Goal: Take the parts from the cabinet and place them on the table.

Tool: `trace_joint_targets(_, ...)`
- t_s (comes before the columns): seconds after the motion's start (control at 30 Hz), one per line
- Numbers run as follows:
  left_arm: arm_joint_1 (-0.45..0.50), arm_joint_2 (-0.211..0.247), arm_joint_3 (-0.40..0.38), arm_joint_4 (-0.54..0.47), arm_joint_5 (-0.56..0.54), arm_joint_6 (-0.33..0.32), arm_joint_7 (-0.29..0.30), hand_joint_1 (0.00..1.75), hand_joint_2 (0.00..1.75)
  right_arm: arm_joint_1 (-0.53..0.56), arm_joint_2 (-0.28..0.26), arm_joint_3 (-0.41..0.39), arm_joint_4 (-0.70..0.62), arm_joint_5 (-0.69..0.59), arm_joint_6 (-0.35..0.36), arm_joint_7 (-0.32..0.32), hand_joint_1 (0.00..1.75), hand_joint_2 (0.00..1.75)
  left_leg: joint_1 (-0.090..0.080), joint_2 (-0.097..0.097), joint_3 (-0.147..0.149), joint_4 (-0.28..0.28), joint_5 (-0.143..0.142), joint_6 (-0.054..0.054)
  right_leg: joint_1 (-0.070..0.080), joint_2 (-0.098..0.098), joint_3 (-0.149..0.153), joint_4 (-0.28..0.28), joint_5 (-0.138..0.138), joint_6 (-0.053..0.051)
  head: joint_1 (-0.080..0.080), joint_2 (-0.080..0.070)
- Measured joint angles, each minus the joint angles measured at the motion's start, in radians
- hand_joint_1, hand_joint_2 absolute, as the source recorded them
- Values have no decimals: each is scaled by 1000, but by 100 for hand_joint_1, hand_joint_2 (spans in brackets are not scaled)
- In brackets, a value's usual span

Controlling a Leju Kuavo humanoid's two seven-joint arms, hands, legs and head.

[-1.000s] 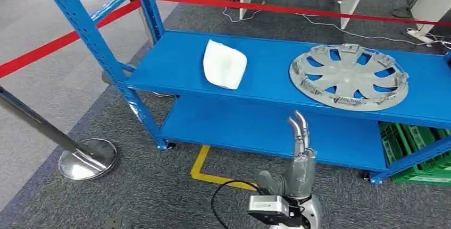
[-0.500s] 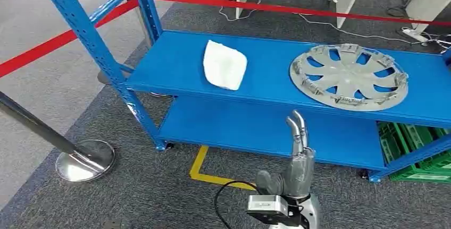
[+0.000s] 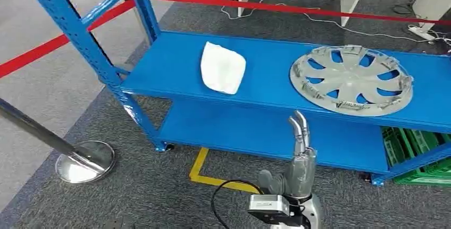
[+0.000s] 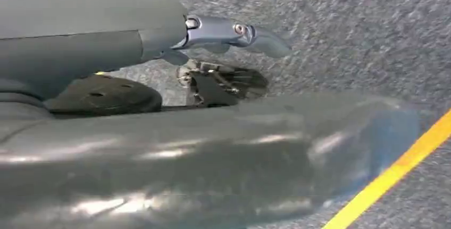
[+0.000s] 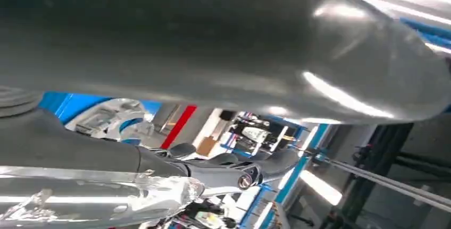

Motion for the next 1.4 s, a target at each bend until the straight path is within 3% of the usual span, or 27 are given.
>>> trace_joint_targets(0.07, -3, -2, 1, 0, -2, 24, 11, 0, 0, 0, 1, 0, -2, 1, 0, 1, 0, 0, -1, 3, -20, 46, -26, -10, -6, -3, 15, -10, -4, -12, -7, 0)
trace_joint_targets(0.17, -1, -2, 10, 0, -3, 34, 17, 0, 0, 0, 1, 0, -2, 3, 0, 2, 0, 0, 1, 3, -170, 283, -104, -18, -6, -4, 22, -12, -16, -22, -8, 0)
trace_joint_targets(0.2, 0, -2, 13, -1, -3, 34, 18, 0, 0, 0, 1, 0, -2, 3, 0, 2, 0, 0, 1, 3, -203, 318, -99, -18, -6, -2, 25, -12, -20, -22, -8, 0)
trace_joint_targets(0.23, 1, -2, 14, -1, -4, 34, 18, 0, 0, 0, 1, 0, -2, 4, 0, 3, 0, 0, 1, 3, -212, 308, -68, -18, -7, 1, 32, -12, -24, -21, -9, 0)
trace_joint_targets(0.27, 0, -1, 15, -1, -5, 34, 18, 0, 0, 0, 1, 0, -2, 5, 0, 3, 0, 0, 1, 3, -202, 263, -19, -16, -8, 2, 41, -12, -30, -19, -8, 0)
trace_joint_targets(0.33, 0, -1, 16, -1, -6, 34, 18, 0, 0, 0, 1, 0, -2, 6, 0, 3, 0, 0, 1, 4, -140, 95, 99, -13, -10, 3, 64, -12, -45, -11, -8, 0)
trace_joint_targets(0.37, 0, -2, 17, 0, -6, 34, 18, 0, 0, 0, 1, 0, -2, 6, 0, 3, 0, 0, -1, 7, -122, 53, 105, -11, -4, 3, 61, -10, -53, -4, -10, 0)
trace_joint_targets(0.4, -3, -3, 17, -1, -7, 34, 18, 0, 0, 0, 1, 0, -2, 7, 0, 3, 0, 0, 0, 6, -106, 17, 84, -1, 0, 6, 62, -6, -59, 2, -13, 0)
trace_joint_targets(0.5, -1, -3, 17, -1, -8, 34, 18, 0, 0, 0, 0, 0, -2, 8, 0, 3, 0, 0, -3, 5, -109, 23, 80, 16, -1, 2, 66, -21, -61, 16, -7, 0)
trace_joint_targets(0.57, -2, -4, 17, -1, -8, 34, 18, 0, 0, -1, 0, 0, -2, 8, 0, 3, 0, 0, 4, 5, -101, 17, 78, 28, -2, -1, 57, 11, -84, 26, -2, 0)
trace_joint_targets(0.67, -2, -4, 17, -1, -9, 34, 18, 0, 0, 0, 0, 0, -2, 8, 0, 3, 0, 0, 1, 6, -95, 17, 70, 40, -2, -2, -69, 245, -188, 32, 2, 0)
trace_joint_targets(0.7, -2, -4, 17, -1, -9, 34, 18, 0, 0, 0, 0, 0, -2, 8, 0, 3, 0, 0, 1, 6, -92, 18, 67, 40, -2, -2, -103, 297, -194, 33, 2, 0)
trace_joint_targets(0.73, -2, -4, 17, -1, -9, 34, 18, 0, 0, 0, 0, 0, -2, 7, 0, 3, 0, 0, 1, 5, -88, 18, 64, 40, -2, -2, -113, 296, -172, 32, 2, 0)
trace_joint_targets(0.77, -1, -4, 17, -1, -9, 34, 18, 0, 0, -1, 0, 0, -2, 8, 0, 3, 0, 0, 1, 4, -80, 18, 59, 39, -2, -2, -98, 249, -128, 32, 3, 0)
trace_joint_targets(0.83, -2, -4, 17, -1, -11, 34, 18, 0, 0, -1, 0, 0, -2, 8, 0, 3, 0, 0, 3, 0, -62, 18, 49, 32, -3, -3, -27, 80, -24, 28, 2, 0)
trace_joint_targets(0.87, -2, -4, 17, -1, -12, 34, 18, 0, 0, 0, 0, 0, -2, 8, 0, 3, 0, 0, 1, 0, -59, 18, 44, 26, -5, -4, -1, 10, -1, 27, 3, 0)
trace_joint_targets(0.9, -3, -4, 17, -1, -13, 34, 17, 0, 0, 0, 0, 0, -2, 9, 0, 3, 0, 0, -6, -2, -61, 24, 40, 20, -3, 1, 10, -1, -8, 21, 4, 0)
trace_joint_targets(1.0, -3, -5, 17, -1, -14, 34, 16, 0, 0, 1, 0, 0, -2, 10, 0, 1, 0, 0, -2, -2, -60, 12, 46, 6, 3, 4, 3, 0, -5, 5, 0, 0)
trace_joint_targets(1.07, -4, -5, 17, -1, -16, 32, 16, 0, 0, 0, 0, 0, -2, 16, 0, 2, 0, 0, -2, 0, -65, 28, 29, -6, -6, 2, 11, -10, -2, -8, -3, 0)
trace_joint_targets(1.1, -4, -6, 17, -1, -17, 31, 14, 0, 0, -1, 0, 0, -2, 23, 0, 4, 0, 0, -2, 0, -92, 85, -5, -11, -7, 0, 12, -11, -3, -14, -9, 0)
trace_joint_targets(1.17, -4, -6, 17, -1, -20, 30, 13, 0, 0, -1, 0, 0, -2, 37, 0, 11, 0, 0, 0, 1, -176, 248, -77, -17, -7, -2, 11, -11, -5, -17, -8, 0)
trace_joint_targets(1.2, -3, -6, 17, -1, -20, 29, 11, 0, 0, -2, 0, 0, 0, 46, 0, 16, 0, 0, 0, 1, -211, 310, -93, -18, -7, -2, 12, -11, -5, -18, -8, 0)
trace_joint_targets(1.23, -2, -6, 17, -1, -23, 25, 11, 0, 0, -5, -2, 0, 1, 62, 1, 26, 0, 0, 0, 1, -225, 326, -83, -17, -7, -1, 13, -11, -6, -18, -8, 0)
trace_joint_targets(1.27, -3, -6, 17, -1, -26, 21, 11, 0, 0, -8, -4, 0, 2, 89, 5, 41, 0, 0, 0, 1, -217, 300, -52, -16, -8, 0, 14, -11, -6, -18, -8, 0)
trace_joint_targets(1.33, -5, -8, 17, -1, -35, 15, 11, 0, 0, -18, -7, 1, 8, 140, 15, 70, 0, 0, 0, 1, -147, 146, 44, -12, -9, 2, 20, -10, -9, -13, -8, 0)
trace_joint_targets(1.37, -6, -10, 16, -1, -39, 15, 11, 0, 0, -23, -8, 1, 11, 155, 26, 85, 0, 0, 1, 4, -107, 65, 76, -10, -8, 3, 22, -10, -12, -9, -9, 0)
trace_joint_targets(1.4, -8, -15, 16, -1, -44, 13, 11, 0, 0, -30, -8, 1, 16, 166, 42, 101, 0, 0, -1, 5, -88, 21, 69, -9, 1, 3, 18, -3, -16, -1, -12, 0)
